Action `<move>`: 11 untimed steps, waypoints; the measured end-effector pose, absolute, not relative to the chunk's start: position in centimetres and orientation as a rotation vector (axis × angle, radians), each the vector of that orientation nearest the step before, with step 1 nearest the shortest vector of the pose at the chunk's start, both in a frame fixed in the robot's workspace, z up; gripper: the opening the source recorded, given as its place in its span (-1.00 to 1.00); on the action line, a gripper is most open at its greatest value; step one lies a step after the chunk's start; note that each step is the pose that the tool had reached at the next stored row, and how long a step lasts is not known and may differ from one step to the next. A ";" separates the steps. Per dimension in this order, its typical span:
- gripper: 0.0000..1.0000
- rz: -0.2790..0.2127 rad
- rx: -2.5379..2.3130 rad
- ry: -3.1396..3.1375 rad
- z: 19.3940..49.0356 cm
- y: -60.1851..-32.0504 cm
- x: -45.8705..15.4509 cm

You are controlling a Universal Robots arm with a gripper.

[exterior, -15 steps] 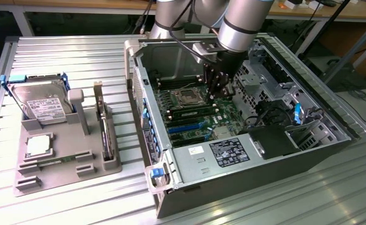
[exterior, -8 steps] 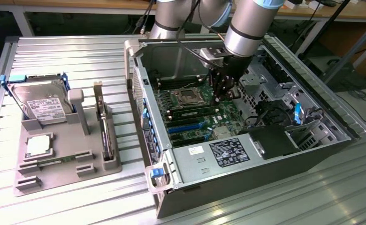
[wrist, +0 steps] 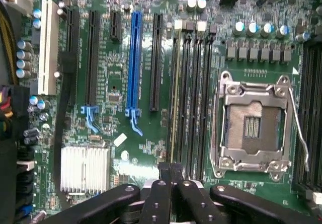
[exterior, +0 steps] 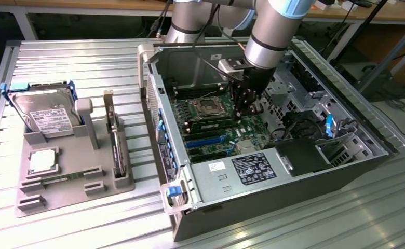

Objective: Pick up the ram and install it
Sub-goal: 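Press down the ram until it locks into place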

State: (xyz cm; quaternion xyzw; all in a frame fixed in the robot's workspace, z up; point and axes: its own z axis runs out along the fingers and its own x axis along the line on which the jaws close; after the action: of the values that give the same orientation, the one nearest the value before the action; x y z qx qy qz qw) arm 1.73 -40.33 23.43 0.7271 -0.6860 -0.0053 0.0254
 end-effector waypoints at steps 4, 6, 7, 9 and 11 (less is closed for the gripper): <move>-0.79 -0.016 2.247 -2.121 23.5 -40.3 -0.5; -0.79 -0.016 2.248 -2.121 23.7 -40.3 -1.8; -0.79 -0.016 2.248 -2.121 23.8 -40.3 -2.2; -0.79 -0.016 2.247 -2.121 23.9 -40.3 -3.3; -0.79 -0.015 2.247 -2.120 24.0 -40.3 -4.4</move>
State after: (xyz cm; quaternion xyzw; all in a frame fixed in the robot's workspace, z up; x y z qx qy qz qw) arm -4.40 -40.34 23.99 0.7271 -0.6861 -0.0047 0.0262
